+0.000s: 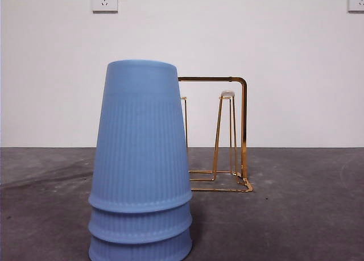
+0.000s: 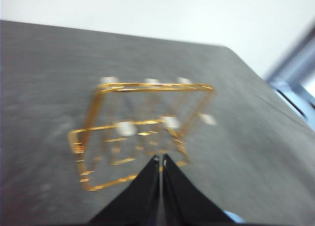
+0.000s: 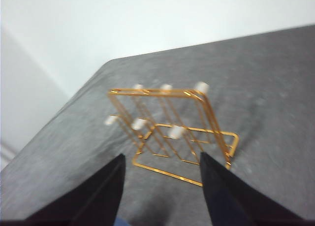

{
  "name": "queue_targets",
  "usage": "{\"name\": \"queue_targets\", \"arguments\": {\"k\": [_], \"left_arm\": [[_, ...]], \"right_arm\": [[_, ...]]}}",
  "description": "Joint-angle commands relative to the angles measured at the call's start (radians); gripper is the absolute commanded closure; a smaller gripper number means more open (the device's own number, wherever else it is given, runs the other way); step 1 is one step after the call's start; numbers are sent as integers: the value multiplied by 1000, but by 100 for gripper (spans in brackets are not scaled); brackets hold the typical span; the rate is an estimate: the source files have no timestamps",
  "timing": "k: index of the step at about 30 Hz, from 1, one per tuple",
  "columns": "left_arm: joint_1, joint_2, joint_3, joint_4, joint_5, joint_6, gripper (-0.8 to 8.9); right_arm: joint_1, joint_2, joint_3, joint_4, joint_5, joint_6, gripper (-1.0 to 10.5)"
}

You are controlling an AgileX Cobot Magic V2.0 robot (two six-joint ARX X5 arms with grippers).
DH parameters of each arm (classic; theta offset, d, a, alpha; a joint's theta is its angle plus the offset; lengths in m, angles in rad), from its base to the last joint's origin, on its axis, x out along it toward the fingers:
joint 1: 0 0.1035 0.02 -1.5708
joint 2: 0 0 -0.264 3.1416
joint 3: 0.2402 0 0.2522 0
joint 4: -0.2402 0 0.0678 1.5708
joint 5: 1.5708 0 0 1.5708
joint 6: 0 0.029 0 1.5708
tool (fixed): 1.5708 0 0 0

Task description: Pick the top cup and place it on cupholder, pick up the mid cup and place it on cupholder, last pick the bottom cup and place it on cupholder.

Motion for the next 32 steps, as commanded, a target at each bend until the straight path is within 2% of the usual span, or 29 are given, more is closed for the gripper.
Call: {"name": "queue_targets", "arguments": {"k": [1, 4, 7, 12, 16, 18, 20, 22, 24, 26, 28, 32], "left_arm": [[-37, 101, 164, -117, 69, 103, 804], [-66, 199, 302, -258, 117, 200, 804], [-96, 274, 396, -358, 144, 272, 804], [-129, 325, 429, -394, 181, 338, 804], [-135, 341, 429, -390, 182, 343, 804], [-135, 346, 429, -388, 182, 343, 802], [-135, 350, 429, -386, 181, 343, 756], [-135, 354, 429, -385, 181, 343, 655], [-135, 357, 429, -383, 181, 343, 489], [-135, 357, 429, -374, 181, 343, 356], [-135, 357, 429, -369, 181, 343, 278], [-135, 357, 429, -369, 181, 343, 277]], "right_arm": [[23, 93, 165, -97, -19, -120, 736], [58, 180, 294, -222, -16, -241, 787], [113, 245, 365, -296, 13, -317, 811], [206, 297, 380, -322, 27, -359, 884], [264, 324, 380, -345, 34, -360, 890], [276, 330, 380, -345, 34, -359, 843], [280, 335, 380, -345, 42, -358, 717], [280, 339, 380, -346, 42, -355, 541], [280, 343, 380, -346, 42, -352, 415], [280, 348, 380, -346, 41, -351, 381], [280, 351, 380, -347, 41, -351, 368], [281, 367, 381, -348, 41, -336, 342]]}}
